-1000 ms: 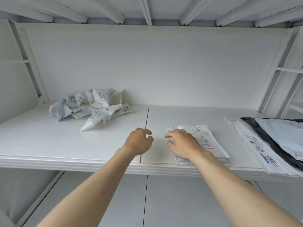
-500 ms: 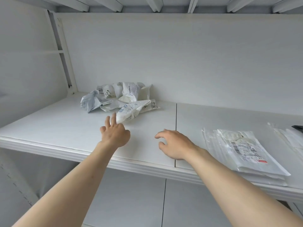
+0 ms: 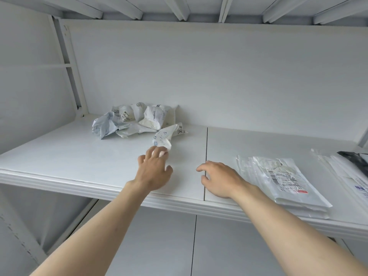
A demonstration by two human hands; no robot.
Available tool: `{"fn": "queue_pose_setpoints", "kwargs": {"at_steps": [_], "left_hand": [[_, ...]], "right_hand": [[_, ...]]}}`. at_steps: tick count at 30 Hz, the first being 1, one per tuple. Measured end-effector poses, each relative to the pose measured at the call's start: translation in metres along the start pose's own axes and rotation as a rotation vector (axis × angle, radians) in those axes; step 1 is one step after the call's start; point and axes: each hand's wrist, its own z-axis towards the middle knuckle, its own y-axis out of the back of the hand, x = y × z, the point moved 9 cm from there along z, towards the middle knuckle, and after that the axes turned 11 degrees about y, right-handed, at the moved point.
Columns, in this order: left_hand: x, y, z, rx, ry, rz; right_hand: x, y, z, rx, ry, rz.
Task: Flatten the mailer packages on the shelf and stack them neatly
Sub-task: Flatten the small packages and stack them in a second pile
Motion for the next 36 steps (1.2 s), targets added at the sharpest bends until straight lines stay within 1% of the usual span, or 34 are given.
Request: {"fn": "queue_pose_setpoints", "kwargs": {"at_steps": [4,6,7,9,10,12,13,15,16,18,19,20,22,24,26,31,32,33,35,36], "left_hand": [[-0.046,0.008,-0.041,-0.072,-0.307,-0.150],[-0.060,0.019,-0.056,-0.088,-0.372,-0.288],[-0.065,0.027,-0.060,-0.080,-0.356,-0.365],[-0.067,0.041,-0.063,-0.106,-0.248,-0.494],[-0.066,0.047,-0.062,-0.153,-0.197,-0.516],[-0.065,0.053,-0.054,-0.225,-0.133,-0.455],[-0.065,0.047,-0.047,-0.195,-0.092,-0.384],[-0.059,0.022,-0.033,-0.016,0.048,-0.254],[-0.056,0.009,-0.030,0.084,0.114,-0.224],[-0.052,-0.013,-0.026,0.225,0.206,-0.273],[-0.049,-0.018,-0.025,0.248,0.239,-0.332],[-0.047,-0.018,-0.023,0.234,0.269,-0.394],[-0.045,-0.003,-0.020,0.103,0.284,-0.454],[-0.050,0.019,-0.020,-0.054,0.219,-0.391],[-0.061,0.035,-0.022,-0.164,0.108,-0.281],[-0.086,0.052,-0.041,-0.458,-0.271,0.059],[-0.090,0.049,-0.046,-0.492,-0.336,0.108],[-0.094,0.044,-0.052,-0.492,-0.393,0.133],[-0.100,0.034,-0.065,-0.459,-0.485,0.097],[-0.102,0.031,-0.072,-0.436,-0.515,0.037]], "right_hand": [[-0.002,0.013,-0.016,-0.049,-0.003,-0.014],[-0.004,0.021,-0.024,-0.083,-0.009,-0.023],[-0.006,0.025,-0.029,-0.098,-0.019,-0.022],[-0.014,0.029,-0.040,-0.122,-0.048,-0.006],[-0.018,0.030,-0.046,-0.136,-0.062,0.002],[-0.025,0.033,-0.053,-0.158,-0.086,0.013],[-0.028,0.033,-0.057,-0.165,-0.093,0.018],[-0.033,0.034,-0.061,-0.169,-0.095,0.025],[-0.035,0.035,-0.062,-0.170,-0.096,0.028],[-0.041,0.037,-0.065,-0.180,-0.097,0.035],[-0.041,0.037,-0.066,-0.183,-0.095,0.037],[-0.042,0.038,-0.066,-0.188,-0.093,0.040],[-0.046,0.041,-0.066,-0.205,-0.088,0.040],[-0.052,0.043,-0.066,-0.245,-0.093,0.047],[-0.060,0.043,-0.066,-0.296,-0.124,0.095],[-0.066,0.036,-0.066,-0.363,-0.204,0.224],[-0.065,0.035,-0.065,-0.368,-0.201,0.236],[-0.064,0.034,-0.065,-0.368,-0.200,0.251],[-0.062,0.032,-0.065,-0.368,-0.211,0.287],[-0.062,0.031,-0.066,-0.367,-0.217,0.300]]}}
